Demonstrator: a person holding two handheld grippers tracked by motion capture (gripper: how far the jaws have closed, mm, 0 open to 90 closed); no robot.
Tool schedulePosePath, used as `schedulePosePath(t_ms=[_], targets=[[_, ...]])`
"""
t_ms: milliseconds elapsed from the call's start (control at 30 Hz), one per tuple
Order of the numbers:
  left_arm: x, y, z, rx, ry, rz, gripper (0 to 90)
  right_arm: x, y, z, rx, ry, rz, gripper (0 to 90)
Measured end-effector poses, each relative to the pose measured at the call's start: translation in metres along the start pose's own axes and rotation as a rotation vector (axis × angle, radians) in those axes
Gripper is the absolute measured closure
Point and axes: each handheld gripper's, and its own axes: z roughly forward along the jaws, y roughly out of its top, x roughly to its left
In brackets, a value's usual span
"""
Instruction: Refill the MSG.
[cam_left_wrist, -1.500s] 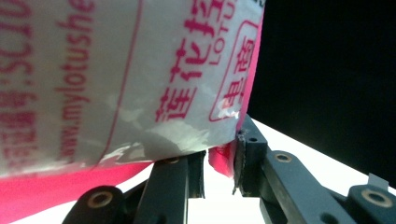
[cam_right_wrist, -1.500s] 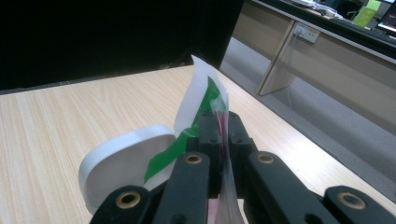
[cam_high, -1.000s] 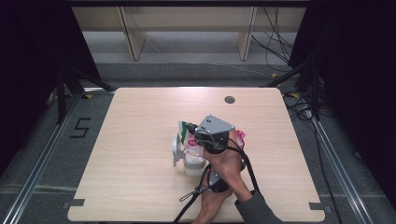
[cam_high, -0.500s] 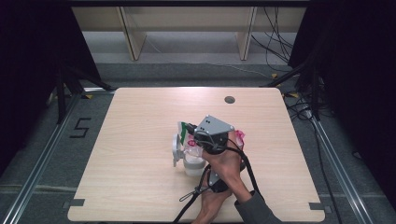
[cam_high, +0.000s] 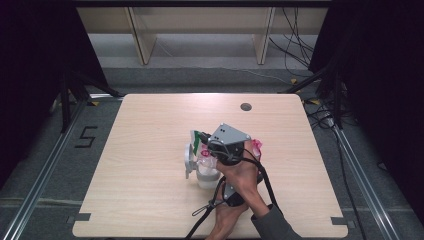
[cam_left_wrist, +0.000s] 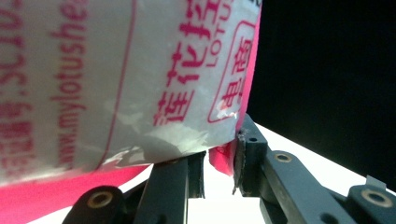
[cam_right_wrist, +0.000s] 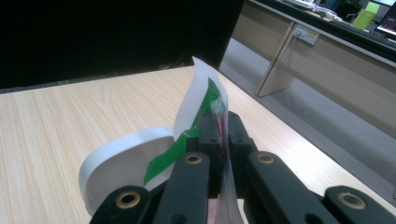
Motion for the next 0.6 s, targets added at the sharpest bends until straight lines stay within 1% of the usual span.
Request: schedulePosePath(t_ms=[133, 233, 267, 300, 333, 400, 600], targets=[[0.0, -0.0003, -0.0002, 0.001, 0.002, -0.001, 76.2, 0.0005, 0.0, 0.0003, 0.004, 0.003, 0.004, 89.3], [-0.0002, -0.0001, -0.0005, 0.0, 0.0, 0.002, 76.2, 0.0006, 0.0003, -0.0003, -0.002, 0.005, -0.005, 89.3], [-0.0001, -0.0001, -0.0005, 0.0, 0.001, 0.002, 76.2, 0.0012, 0.0002, -0.0009, 0.003, 0.002, 0.014, 89.3], [0.0002, -0.0002, -0.0004, 0.001, 0.003, 0.001, 76.2, 0.001, 0.0, -0.0004, -0.001, -0.002, 0.014, 89.2], [0.0003, -0.0004, -0.0003, 0.002, 0.004, 0.001, 76.2, 0.0, 0.0, -0.0001, 0.002, 0.006, 0.006, 89.3], [0.0, -0.0005, -0.0006, 0.003, -0.001, 0.003, 76.2, -0.0002, 0.0, -0.0001, 0.007, 0.011, 0.01, 89.3], [-0.0005, -0.0007, -0.0011, 0.001, 0.001, 0.001, 76.2, 0.0, 0.0003, -0.0004, -0.001, 0.006, 0.009, 89.3]])
